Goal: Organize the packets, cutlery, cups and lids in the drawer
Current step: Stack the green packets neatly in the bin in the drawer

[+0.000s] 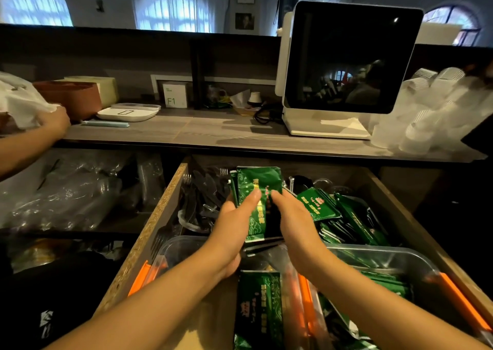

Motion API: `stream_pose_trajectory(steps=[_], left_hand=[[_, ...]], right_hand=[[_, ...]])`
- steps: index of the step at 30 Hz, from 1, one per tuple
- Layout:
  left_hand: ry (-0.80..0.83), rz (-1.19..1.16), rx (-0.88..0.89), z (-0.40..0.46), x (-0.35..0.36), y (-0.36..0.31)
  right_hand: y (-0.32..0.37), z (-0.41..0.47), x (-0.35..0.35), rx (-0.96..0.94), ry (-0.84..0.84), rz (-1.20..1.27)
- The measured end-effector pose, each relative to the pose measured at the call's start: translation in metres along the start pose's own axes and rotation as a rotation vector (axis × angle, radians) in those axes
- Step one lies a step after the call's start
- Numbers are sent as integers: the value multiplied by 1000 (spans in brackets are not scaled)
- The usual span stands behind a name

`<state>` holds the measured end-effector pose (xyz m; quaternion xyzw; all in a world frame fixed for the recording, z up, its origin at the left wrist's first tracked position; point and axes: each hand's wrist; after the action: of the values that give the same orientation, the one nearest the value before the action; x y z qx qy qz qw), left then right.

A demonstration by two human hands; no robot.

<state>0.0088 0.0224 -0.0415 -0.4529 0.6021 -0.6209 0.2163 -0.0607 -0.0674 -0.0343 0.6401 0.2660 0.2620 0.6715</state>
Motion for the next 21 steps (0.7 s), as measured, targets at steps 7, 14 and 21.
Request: stream_pose_trajectory(steps=[7, 14, 21], left_hand=[[-254, -247, -65, 31, -31, -28], [-187, -233, -110, 35, -42, -33], [-113, -150, -145, 30, -39, -30]], right_hand=[[12, 49, -20, -245, -157, -492], [-12, 78, -2, -290, 87, -1065], [-14, 73, -3, -481, 64, -1187]])
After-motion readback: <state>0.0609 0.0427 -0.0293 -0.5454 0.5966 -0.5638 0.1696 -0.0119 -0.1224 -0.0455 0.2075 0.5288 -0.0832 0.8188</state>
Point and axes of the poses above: each hand's wrist, its own z-axis towards the middle knuckle, its own x-axis out of the palm, y = z × x, and after that the axes turned 8 degrees about -y, right-handed
